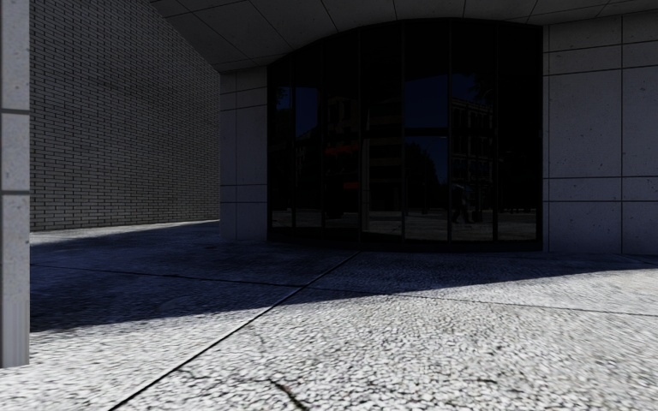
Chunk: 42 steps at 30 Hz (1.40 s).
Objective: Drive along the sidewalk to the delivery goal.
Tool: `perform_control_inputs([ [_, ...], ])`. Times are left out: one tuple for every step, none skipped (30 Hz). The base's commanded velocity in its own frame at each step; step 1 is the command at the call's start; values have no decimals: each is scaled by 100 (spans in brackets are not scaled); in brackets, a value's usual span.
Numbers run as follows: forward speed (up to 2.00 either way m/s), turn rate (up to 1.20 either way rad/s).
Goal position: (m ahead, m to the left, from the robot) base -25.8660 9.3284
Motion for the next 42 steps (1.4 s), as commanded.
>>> perform_control_inputs([
  [0, 0],
  [0, 0],
  [0, 0],
  [0, 0],
  [0, 0],
  [0, 0],
  [0, 0],
  [0, 0],
  [0, 0],
  [0, 0],
  [0, 0],
  [0, 0],
  [0, 0],
  [0, 0],
  [0, 0],
  [0, 0],
  [0, 0],
  [0, 0],
  [0, 0],
  [0, 0],
  [0, 0],
  [0, 0],
  [0, 0],
  [0, 0],
  [0, 0],
  [0, 0],
  [0, 0],
  [0, 0],
  [0, 0],
  [0, 0],
  [0, 20],
  [0, 25],
  [0, 25],
  [0, 3],
  [0, 0],
  [0, 0],
  [0, 0],
  [0, 0],
  [0, 0],
  [0, 0],
  [0, 0],
  [0, 0],
])
